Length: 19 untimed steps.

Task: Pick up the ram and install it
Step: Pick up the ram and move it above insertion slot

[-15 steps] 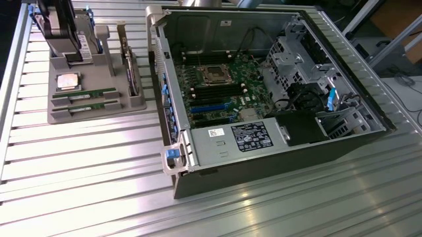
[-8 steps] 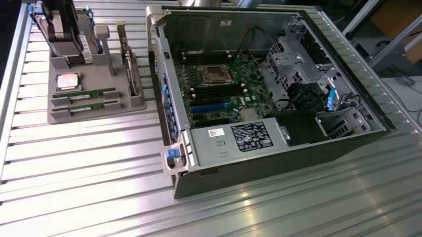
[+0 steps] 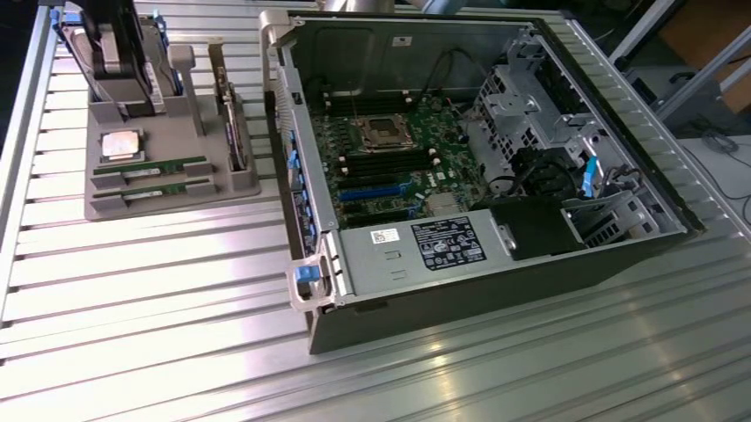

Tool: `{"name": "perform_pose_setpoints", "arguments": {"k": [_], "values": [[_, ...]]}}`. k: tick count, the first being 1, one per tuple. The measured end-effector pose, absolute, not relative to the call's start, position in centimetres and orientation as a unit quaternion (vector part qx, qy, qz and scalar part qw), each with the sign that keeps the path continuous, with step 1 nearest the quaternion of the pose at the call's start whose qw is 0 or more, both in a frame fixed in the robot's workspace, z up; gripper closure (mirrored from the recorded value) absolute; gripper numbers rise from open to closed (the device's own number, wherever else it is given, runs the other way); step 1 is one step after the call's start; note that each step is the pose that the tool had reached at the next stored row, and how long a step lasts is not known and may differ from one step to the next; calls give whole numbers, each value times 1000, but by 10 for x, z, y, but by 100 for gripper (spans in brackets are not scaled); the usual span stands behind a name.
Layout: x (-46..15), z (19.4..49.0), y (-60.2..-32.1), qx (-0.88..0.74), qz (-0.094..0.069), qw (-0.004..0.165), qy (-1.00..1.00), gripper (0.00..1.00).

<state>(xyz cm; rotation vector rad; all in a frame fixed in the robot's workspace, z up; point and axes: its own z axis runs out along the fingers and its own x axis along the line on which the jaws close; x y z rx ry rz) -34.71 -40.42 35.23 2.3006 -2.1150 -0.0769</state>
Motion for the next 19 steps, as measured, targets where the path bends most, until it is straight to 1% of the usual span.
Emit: {"name": "perform_pose_setpoints", "arguments": {"k": [19], "values": [[-345, 330, -413, 737, -25, 8, -675, 64]]}}
